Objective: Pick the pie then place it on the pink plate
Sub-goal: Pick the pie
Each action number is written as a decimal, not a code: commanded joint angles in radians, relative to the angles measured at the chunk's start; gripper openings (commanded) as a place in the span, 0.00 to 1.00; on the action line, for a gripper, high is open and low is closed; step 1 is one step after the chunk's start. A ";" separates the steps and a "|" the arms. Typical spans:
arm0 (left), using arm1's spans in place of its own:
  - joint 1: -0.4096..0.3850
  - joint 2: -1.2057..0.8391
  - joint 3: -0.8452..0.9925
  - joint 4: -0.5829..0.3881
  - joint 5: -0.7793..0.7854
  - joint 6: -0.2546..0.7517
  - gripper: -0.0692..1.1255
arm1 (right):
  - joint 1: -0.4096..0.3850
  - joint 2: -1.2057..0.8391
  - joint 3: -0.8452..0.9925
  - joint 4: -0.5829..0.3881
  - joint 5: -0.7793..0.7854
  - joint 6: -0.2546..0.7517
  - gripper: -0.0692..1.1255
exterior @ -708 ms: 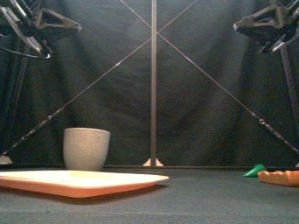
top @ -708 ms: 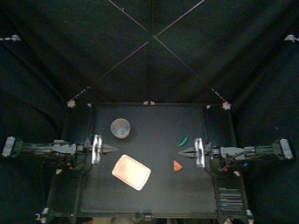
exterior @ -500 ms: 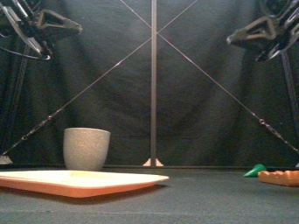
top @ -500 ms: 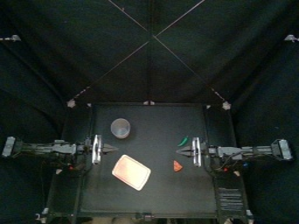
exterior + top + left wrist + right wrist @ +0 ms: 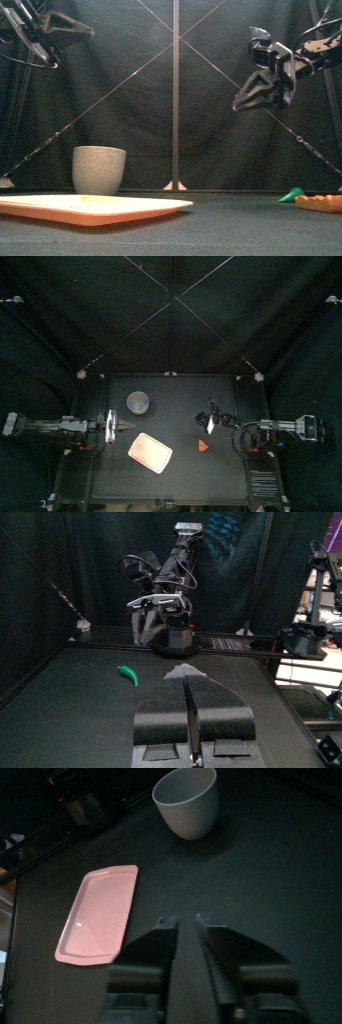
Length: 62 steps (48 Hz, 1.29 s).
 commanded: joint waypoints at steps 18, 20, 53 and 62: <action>0.018 0.005 -0.025 0.005 -0.011 0.002 0.08 | 0.035 -0.002 -0.026 0.152 0.325 0.092 0.90; 0.018 0.005 -0.023 0.006 -0.011 0.002 0.08 | 0.035 -0.002 -0.028 0.161 0.400 0.109 0.90; 0.032 0.006 0.002 0.005 -0.011 0.002 0.08 | 0.333 0.103 -0.107 -0.316 0.839 1.054 0.89; 0.032 0.005 0.008 0.003 -0.009 0.002 0.08 | 0.413 0.213 -0.152 -0.494 0.836 1.276 0.89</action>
